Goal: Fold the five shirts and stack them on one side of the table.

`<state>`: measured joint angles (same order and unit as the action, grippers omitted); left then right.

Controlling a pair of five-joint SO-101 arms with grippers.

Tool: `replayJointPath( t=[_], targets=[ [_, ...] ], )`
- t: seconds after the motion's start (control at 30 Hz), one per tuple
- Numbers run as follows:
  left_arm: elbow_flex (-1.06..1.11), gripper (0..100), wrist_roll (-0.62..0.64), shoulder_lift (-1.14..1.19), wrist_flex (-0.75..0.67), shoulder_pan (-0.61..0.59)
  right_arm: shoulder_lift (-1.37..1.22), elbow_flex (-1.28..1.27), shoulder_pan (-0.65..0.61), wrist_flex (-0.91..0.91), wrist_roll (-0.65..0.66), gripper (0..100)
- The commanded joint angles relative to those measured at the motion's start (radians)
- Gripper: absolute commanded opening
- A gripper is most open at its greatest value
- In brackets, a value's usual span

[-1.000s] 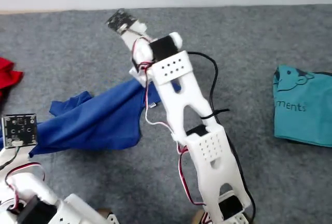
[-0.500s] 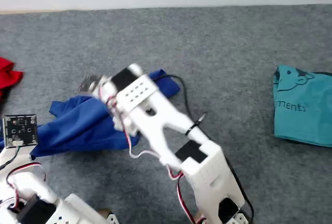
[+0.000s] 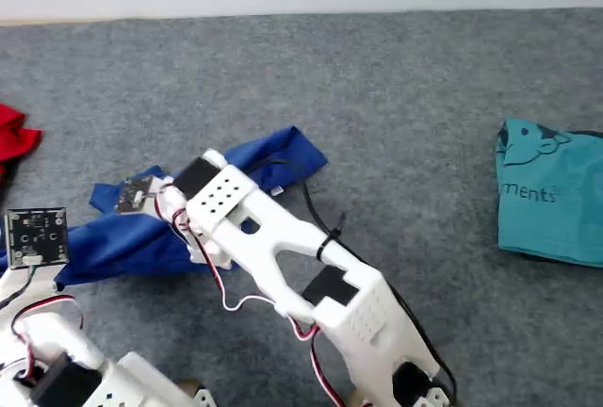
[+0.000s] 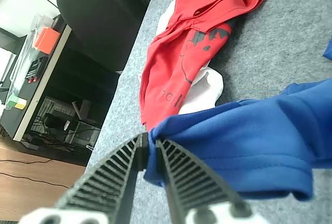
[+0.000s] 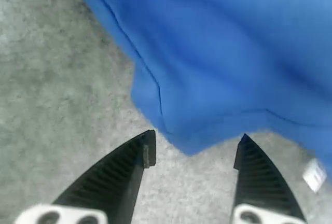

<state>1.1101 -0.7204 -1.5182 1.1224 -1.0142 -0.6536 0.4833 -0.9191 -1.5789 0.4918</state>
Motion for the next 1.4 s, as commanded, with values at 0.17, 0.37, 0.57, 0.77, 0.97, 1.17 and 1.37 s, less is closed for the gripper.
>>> replayJointPath(
  t=[0.17, 0.37, 0.57, 0.77, 0.97, 1.17, 1.37],
  targets=[
    [-0.007, 0, 0.005, -0.011, 0.006, -0.002, -0.091, 0.012, -0.007, 0.082, 0.011, 25.9],
    [-0.005, 0, 0.005, -0.011, 0.006, 0.003, -0.137, 0.032, -0.005, 0.116, 0.011, 25.8],
    [0.012, 0, 0.005, -0.011, 0.006, 0.003, -0.130, 0.054, 0.016, 0.076, 0.034, 12.5],
    [0.016, 0, 0.005, -0.011, 0.003, 0.003, -0.130, 0.201, 0.051, -0.008, 0.026, 4.6],
    [0.010, 0, 0.005, -0.011, 0.000, 0.003, -0.130, 0.443, 0.079, -0.151, 0.026, 1.8],
    [-0.067, 0, 0.005, -0.011, -0.003, 0.006, -0.093, 0.623, 0.136, -0.216, 0.002, 1.1],
    [-0.140, 0, 0.005, -0.011, -0.097, 0.005, 0.048, 0.624, 0.234, -0.216, 0.002, 1.1]
  ],
)
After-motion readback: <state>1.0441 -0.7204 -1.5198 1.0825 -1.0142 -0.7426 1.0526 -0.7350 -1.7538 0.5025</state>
